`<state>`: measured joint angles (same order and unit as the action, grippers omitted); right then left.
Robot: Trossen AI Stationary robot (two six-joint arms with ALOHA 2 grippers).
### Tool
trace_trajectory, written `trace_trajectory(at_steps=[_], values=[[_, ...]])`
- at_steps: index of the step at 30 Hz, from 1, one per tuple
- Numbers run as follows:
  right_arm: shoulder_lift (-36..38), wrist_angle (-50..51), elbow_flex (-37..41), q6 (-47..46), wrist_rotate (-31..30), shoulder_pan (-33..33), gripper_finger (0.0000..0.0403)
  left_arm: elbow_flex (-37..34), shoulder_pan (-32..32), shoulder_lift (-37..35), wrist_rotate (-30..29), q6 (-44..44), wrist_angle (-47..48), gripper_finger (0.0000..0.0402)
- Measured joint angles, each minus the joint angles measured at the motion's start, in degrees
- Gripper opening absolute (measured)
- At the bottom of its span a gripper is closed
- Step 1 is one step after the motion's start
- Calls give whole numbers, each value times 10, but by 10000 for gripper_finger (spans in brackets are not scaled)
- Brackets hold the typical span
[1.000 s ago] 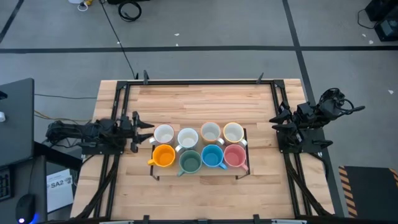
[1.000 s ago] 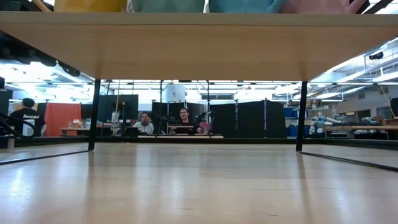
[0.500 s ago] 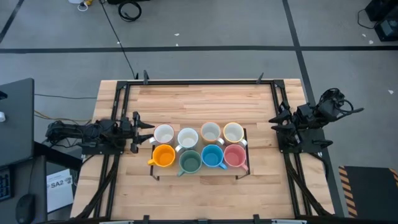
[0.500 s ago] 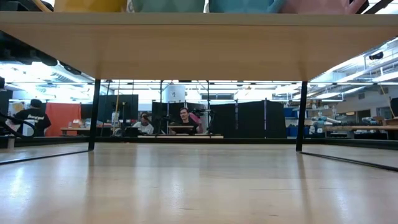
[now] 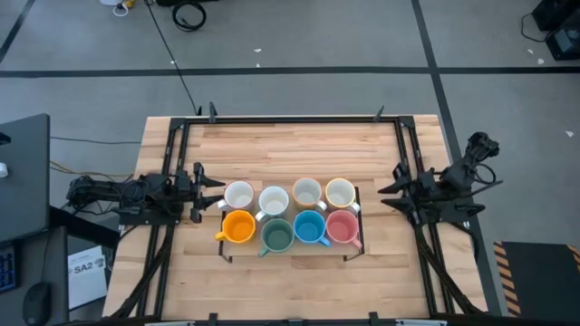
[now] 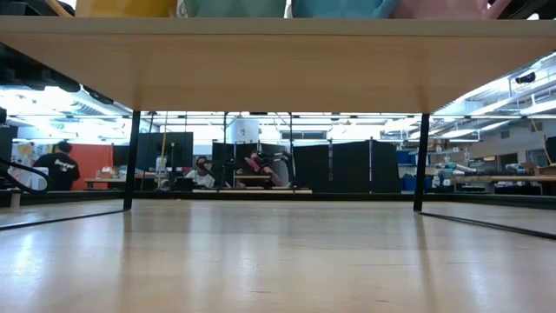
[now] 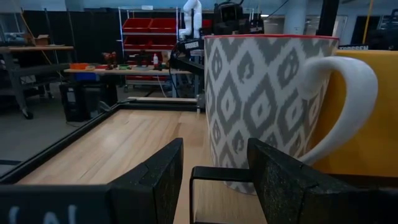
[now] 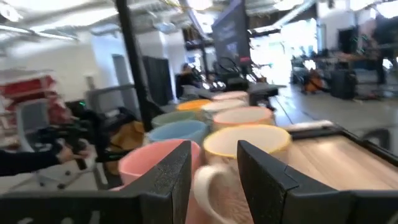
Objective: Place coffee mugs
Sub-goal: Return to Home Position
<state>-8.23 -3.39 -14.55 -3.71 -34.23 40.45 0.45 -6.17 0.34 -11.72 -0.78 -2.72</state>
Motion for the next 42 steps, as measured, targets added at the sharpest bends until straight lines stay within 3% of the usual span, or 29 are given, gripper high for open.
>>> trace_trajectory(at_steps=[13,21,29,42], values=[[0,-249,141,64,49,-55,135,0,0,0,0,1,0,185],[0,-264,140,118,89,-136,135,-1,0,0,0,0,0,185],[0,-249,139,186,90,-208,135,-1,0,0,0,0,0,185],[0,-139,139,109,196,-300,135,-1,0,0,0,0,1,185]])
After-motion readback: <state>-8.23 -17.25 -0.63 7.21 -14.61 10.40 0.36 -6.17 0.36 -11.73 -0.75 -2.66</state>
